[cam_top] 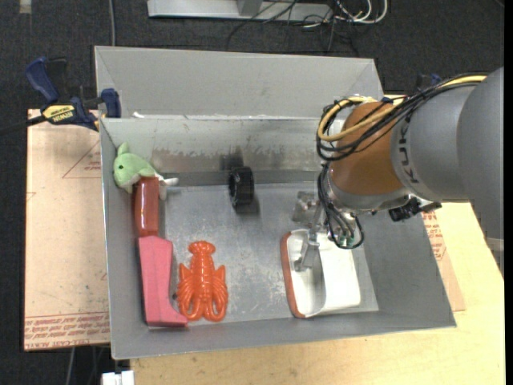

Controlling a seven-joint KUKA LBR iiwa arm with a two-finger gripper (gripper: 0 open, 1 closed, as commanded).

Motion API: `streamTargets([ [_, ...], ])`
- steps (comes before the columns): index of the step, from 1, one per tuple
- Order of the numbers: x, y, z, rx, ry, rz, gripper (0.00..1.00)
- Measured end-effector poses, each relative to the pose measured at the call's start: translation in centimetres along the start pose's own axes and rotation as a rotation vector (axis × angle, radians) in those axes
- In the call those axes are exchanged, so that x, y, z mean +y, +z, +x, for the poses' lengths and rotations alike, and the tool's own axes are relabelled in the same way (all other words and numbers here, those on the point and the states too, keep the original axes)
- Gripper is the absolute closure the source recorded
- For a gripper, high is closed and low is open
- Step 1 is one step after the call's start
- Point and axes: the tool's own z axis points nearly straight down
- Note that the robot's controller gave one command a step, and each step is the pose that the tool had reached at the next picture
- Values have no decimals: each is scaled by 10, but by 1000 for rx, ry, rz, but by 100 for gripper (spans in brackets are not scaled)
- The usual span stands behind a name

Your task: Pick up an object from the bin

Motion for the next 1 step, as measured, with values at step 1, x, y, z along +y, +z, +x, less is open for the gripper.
streamTargets([
  [1, -30, -14, 48, 13, 582, 3, 100],
])
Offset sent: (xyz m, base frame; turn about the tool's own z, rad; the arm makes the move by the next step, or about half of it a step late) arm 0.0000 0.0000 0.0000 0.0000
